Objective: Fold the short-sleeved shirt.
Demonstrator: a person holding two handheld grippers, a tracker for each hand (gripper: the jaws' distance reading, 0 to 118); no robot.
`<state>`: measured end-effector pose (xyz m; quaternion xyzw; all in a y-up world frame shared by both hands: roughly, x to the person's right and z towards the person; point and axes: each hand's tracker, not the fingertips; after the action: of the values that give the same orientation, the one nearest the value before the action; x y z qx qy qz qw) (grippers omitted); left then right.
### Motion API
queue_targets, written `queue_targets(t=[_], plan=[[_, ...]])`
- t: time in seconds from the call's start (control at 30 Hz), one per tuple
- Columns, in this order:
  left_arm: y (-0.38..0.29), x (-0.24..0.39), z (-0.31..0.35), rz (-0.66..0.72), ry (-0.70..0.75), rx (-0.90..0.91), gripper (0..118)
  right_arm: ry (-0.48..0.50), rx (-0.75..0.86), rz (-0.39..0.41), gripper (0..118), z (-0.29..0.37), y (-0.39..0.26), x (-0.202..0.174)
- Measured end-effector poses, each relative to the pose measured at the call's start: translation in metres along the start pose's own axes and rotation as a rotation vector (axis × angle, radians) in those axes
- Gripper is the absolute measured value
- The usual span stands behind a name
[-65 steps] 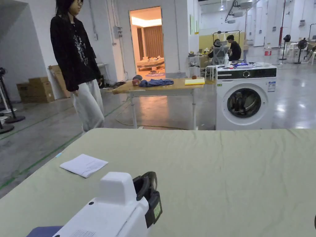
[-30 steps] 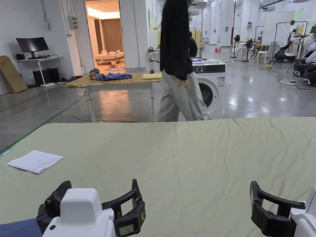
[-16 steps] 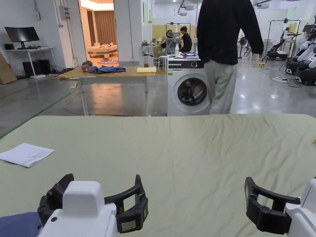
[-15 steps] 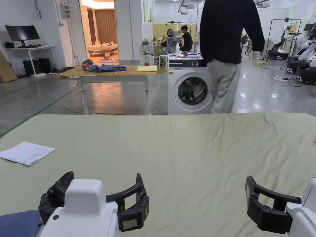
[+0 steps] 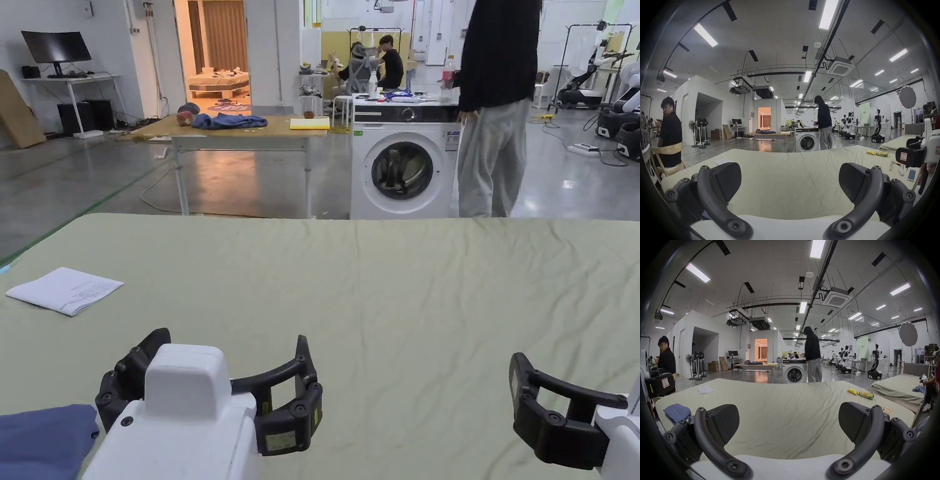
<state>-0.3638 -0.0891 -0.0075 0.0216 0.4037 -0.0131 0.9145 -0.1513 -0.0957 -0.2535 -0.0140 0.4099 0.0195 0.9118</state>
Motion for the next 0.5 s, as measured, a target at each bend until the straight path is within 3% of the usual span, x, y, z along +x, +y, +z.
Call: queue_targets(t=[0.23,0.37,0.5], plan=[[-0.0031,0.0086,-0.0046,0.015,0.082,-0.057,109,0.007,-0.011,0.007,118,-0.0013,-0.0002,-0.0048],[-0.0022,0.0075,-0.0038,0.132,0.083,-0.094,109,0.005,-0.019,0.012,118,-0.0024,-0.0011,-0.0048],[0.0023,0.0064,-0.0065,0.160,0.133,-0.116,109,0.004,-0.029,0.013,118,-0.0038,-0.0028,-0.0041]])
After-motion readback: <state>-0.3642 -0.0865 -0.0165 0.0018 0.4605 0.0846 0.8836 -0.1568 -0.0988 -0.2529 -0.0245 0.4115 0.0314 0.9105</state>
